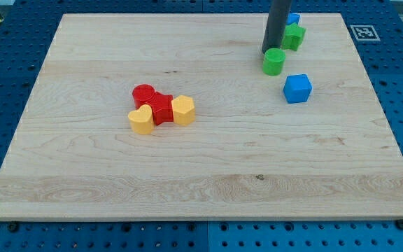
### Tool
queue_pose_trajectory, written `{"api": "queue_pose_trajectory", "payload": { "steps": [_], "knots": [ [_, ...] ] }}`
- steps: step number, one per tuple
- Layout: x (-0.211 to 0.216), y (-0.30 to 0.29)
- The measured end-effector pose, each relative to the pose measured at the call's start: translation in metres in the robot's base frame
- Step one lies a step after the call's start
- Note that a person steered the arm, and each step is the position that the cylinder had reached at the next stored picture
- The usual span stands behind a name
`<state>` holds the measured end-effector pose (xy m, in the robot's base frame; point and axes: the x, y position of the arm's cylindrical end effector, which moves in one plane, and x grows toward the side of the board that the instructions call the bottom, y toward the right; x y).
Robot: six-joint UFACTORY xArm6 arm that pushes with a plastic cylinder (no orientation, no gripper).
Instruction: Place the green blocks to the bottom of the blue triangle
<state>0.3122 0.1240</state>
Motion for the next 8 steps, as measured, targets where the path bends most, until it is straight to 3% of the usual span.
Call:
{"api": "queue_pose_trajectory", "payload": {
  "steps": [2, 5, 8],
  "knots": [
    [0.035, -0.03],
    [0.1, -0.03],
    [0.101, -0.024]
  ]
}}
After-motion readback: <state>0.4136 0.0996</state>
